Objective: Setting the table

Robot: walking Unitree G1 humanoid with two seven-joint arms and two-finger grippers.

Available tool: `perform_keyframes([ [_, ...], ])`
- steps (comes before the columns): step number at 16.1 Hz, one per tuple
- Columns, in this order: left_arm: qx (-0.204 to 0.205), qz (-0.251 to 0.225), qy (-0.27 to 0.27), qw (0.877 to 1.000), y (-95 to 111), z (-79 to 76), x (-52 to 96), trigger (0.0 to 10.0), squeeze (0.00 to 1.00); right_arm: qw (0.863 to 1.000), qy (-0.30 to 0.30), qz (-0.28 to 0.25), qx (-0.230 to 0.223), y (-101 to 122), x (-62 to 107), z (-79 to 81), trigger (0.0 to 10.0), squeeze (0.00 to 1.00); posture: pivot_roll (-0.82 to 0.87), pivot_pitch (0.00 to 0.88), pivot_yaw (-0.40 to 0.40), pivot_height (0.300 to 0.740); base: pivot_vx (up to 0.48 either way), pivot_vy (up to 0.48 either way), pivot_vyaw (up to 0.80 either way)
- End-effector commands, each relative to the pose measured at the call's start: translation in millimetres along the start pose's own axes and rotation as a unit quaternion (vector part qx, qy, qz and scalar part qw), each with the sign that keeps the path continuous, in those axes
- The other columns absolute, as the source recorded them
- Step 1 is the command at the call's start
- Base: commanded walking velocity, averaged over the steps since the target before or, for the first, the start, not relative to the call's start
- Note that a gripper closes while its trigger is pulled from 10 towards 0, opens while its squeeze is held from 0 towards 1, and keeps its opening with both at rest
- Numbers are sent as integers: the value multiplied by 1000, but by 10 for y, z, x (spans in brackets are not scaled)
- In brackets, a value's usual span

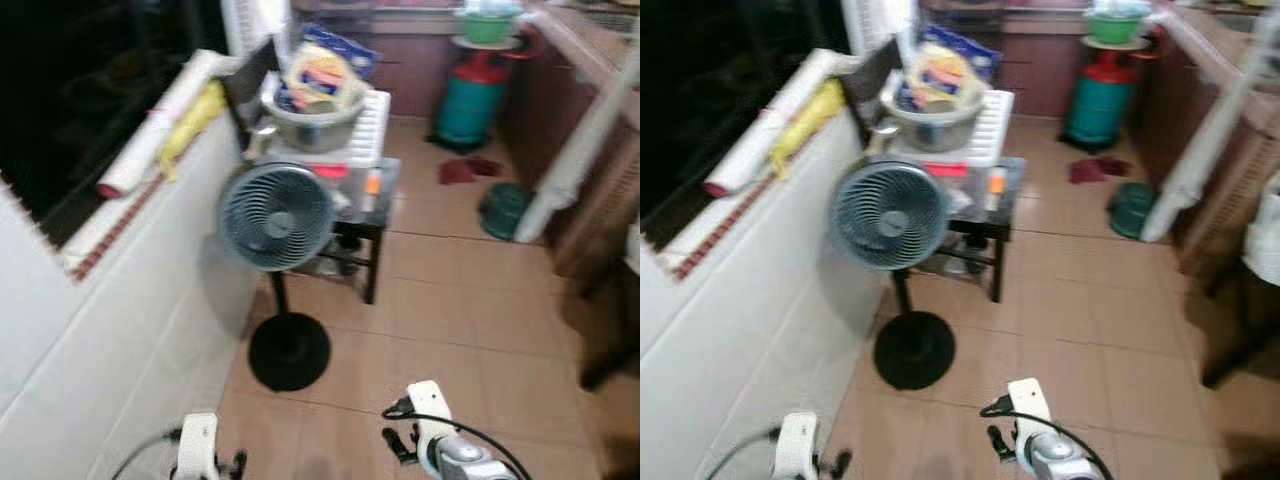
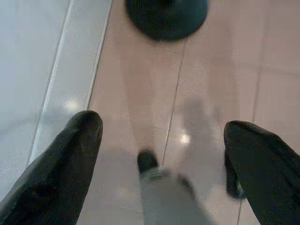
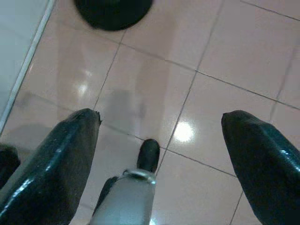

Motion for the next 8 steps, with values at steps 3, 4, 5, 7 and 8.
perform_keyframes([
  [3,4,-127,23,992,433,113,12,10000,0,996,28,-79,-23,403,-8,1,10000,0,-64,17,17,740,0,0,-708],
  [4,1,-153,25,988,505,138,35,10000,0,994,40,-98,-25,491,-6,29,10000,0,-59,22,15,740,0,0,-712],
  [5,5,-202,36,979,640,161,91,10000,0,989,58,-136,-27,689,8,62,10000,0,-58,22,15,740,0,0,-706],
  [7,21,-263,48,963,819,161,227,10000,0,978,76,-190,-31,953,54,65,10000,0,-56,27,10,740,0,0,-341],
  [8,13,-290,71,954,883,163,337,10000,0,972,85,-218,-17,1089,91,69,10000,0,-56,27,10,740,0,0,0],
])
Point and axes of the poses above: a point about 5 cm out from each wrist's last joint towards the gripper, its own x axis pointing back from the gripper into the wrist, its own y axis along the axis of the wrist's last joint, z = x × y, the point moved 1 cm from there along -x, pointing out of the wrist towards the gripper, and after that the axes turned 2 degrees about x, right-handed, at the moved point
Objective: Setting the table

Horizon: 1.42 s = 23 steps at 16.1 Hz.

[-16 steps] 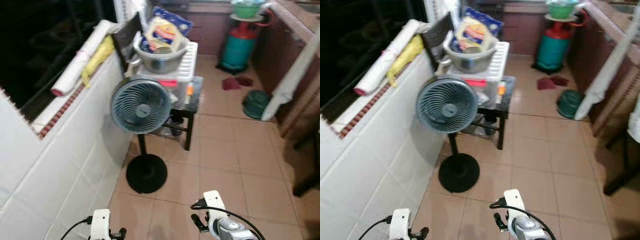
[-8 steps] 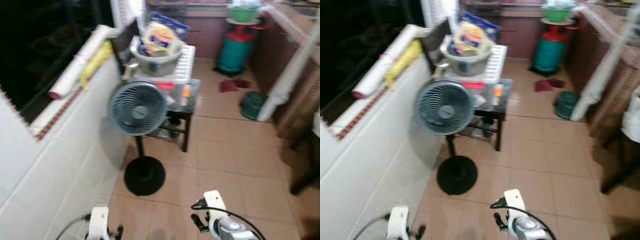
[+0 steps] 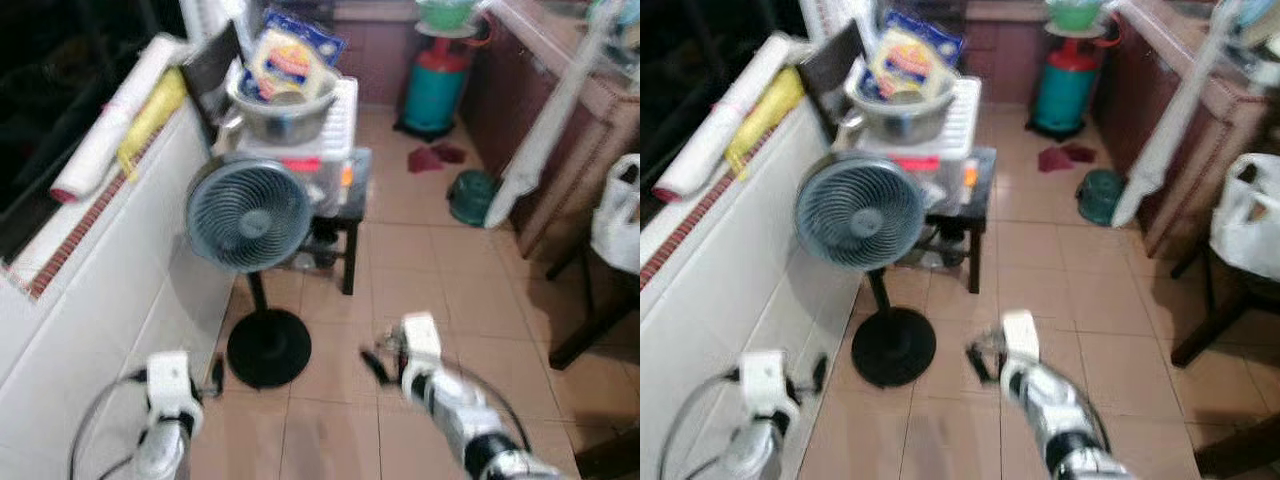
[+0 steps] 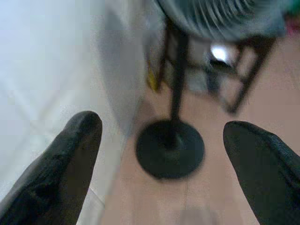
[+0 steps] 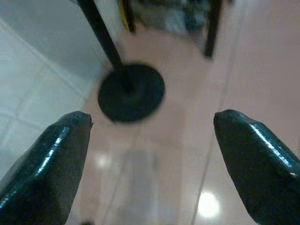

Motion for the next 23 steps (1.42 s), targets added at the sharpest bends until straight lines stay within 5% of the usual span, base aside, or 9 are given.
perform_keyframes([
  [1,-32,-34,53,998,122,112,115,10000,0,999,22,-36,1,174,-27,35,10000,0,-52,30,4,740,0,0,0],
  [5,-10,-50,22,998,374,22,473,10000,0,994,29,-88,50,416,93,-4,10000,0,-54,34,-8,740,0,0,0],
  [6,-20,-41,7,999,363,-35,520,10000,0,992,32,-115,34,480,198,-33,10000,0,-61,34,-4,740,0,0,0],
  [9,-14,6,-50,999,258,-152,550,10000,0,986,-10,-139,87,517,421,-172,10000,0,-63,40,-7,740,0,0,0],
  [11,-23,10,-78,997,309,-234,593,10000,0,988,-42,-135,59,458,512,-293,10000,0,-55,41,-18,740,0,0,0],
  [14,-9,22,-91,996,343,-293,569,10000,0,987,-71,-142,6,376,624,-233,10000,0,-89,65,23,740,0,0,0],
  [19,-47,19,-169,984,416,-574,413,10000,0,984,-78,-154,39,320,769,-148,10000,0,-190,94,100,740,0,0,0],
  [23,-84,22,-244,966,438,-677,279,10000,0,980,-111,-157,44,331,869,-90,10000,0,-252,91,66,740,0,0,0],
])
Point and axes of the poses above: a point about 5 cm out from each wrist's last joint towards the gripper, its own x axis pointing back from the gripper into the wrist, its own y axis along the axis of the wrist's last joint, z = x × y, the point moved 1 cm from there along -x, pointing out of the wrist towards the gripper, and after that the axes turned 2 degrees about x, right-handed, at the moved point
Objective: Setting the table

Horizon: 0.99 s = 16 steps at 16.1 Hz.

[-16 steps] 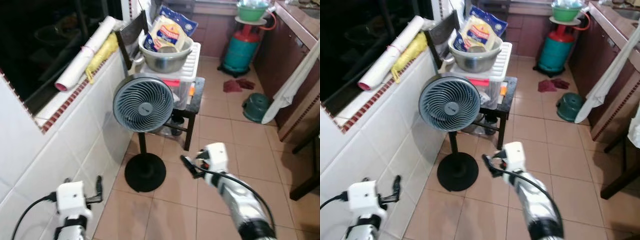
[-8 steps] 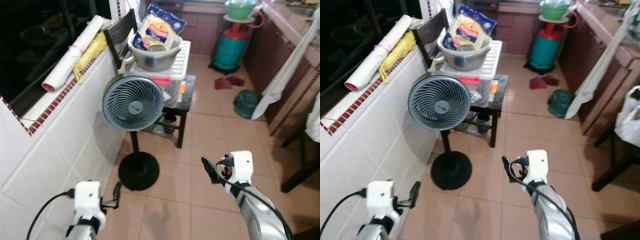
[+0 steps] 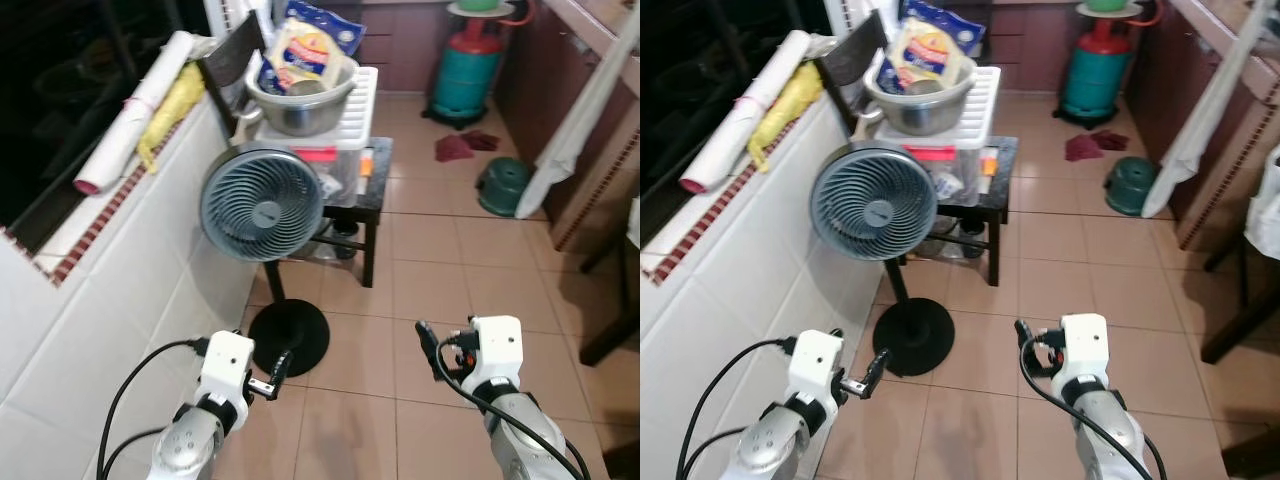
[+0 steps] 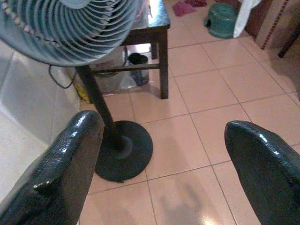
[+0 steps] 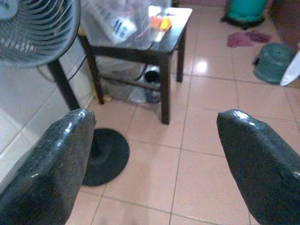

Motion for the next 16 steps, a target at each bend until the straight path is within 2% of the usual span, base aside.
perform_keyframes([
  [1,-2,1,-6,1000,-21,36,-24,10000,0,1000,17,-5,9,27,-37,110,10000,0,-254,89,64,740,0,0,0],
  [3,8,2,18,1000,-56,38,-19,10000,0,999,26,-14,14,54,-75,156,10000,0,-210,97,76,740,0,0,0],
  [5,9,-16,23,1000,-7,-82,39,10000,0,999,39,-24,6,169,-178,187,10000,0,-194,90,45,740,0,0,0],
  [6,-18,-18,44,999,-38,-102,79,10000,0,998,48,-31,13,224,-188,171,10000,0,-175,87,47,740,0,0,0],
  [8,-43,-34,91,994,-2,83,95,10000,0,998,43,-39,24,268,-227,121,10000,0,-174,78,43,740,0,0,0],
  [9,-44,-33,103,993,5,156,128,10000,0,999,33,-39,13,271,-254,115,10000,0,-161,62,28,740,0,0,0],
  [13,-74,-39,114,990,19,196,141,10000,0,998,47,-29,8,184,-296,238,10000,0,-147,58,35,740,0,0,0],
  [14,-80,-55,131,987,78,244,136,10000,0,999,44,-30,8,194,-305,233,10000,0,-153,53,53,740,0,0,0],
  [16,-60,-75,184,978,150,389,148,10000,0,999,37,-27,4,183,-320,206,10000,0,-161,49,66,740,0,0,-794],
])
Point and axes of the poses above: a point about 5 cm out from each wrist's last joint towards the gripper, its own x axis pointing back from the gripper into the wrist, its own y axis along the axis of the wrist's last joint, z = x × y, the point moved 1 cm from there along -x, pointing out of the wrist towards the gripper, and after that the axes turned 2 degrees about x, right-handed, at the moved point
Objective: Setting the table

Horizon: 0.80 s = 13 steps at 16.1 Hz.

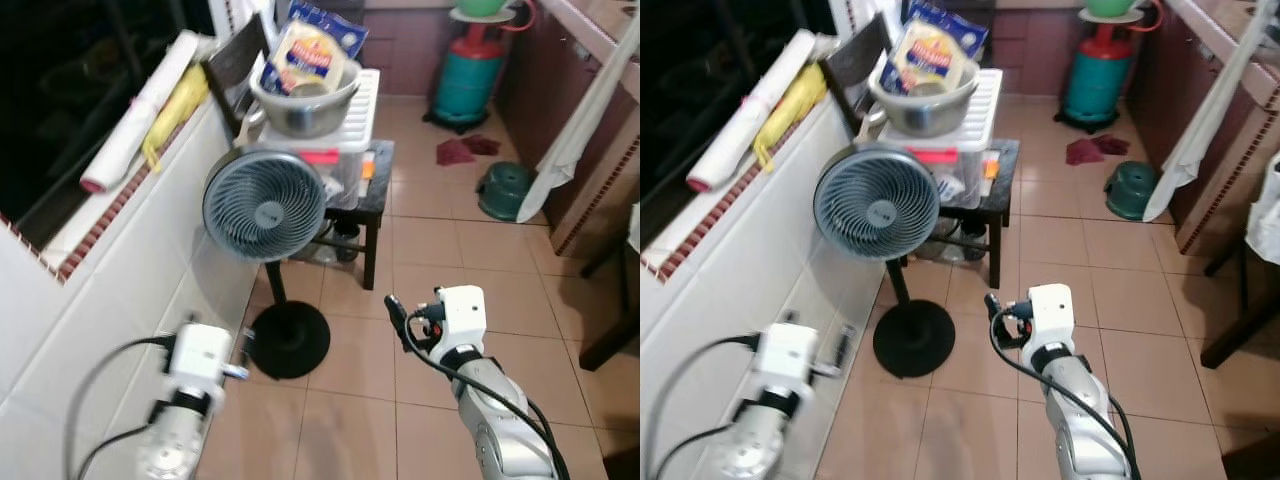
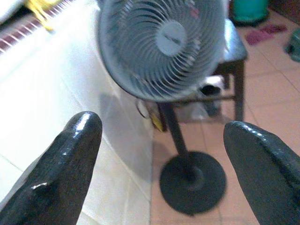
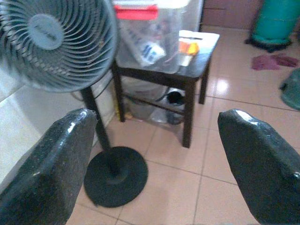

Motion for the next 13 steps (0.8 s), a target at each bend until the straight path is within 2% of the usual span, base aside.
perform_keyframes([
  [1,7,0,17,1000,-8,38,-6,10000,0,1000,-2,0,1,-15,8,-17,10000,0,-161,49,66,740,0,0,-788],
  [6,9,5,18,1000,-26,9,6,10000,0,1000,1,-4,5,19,5,6,10000,0,-169,69,57,740,0,0,-788],
  [13,25,20,38,999,-93,67,47,10000,0,1000,15,7,2,-10,32,23,10000,0,-151,89,43,740,0,0,-787],
])
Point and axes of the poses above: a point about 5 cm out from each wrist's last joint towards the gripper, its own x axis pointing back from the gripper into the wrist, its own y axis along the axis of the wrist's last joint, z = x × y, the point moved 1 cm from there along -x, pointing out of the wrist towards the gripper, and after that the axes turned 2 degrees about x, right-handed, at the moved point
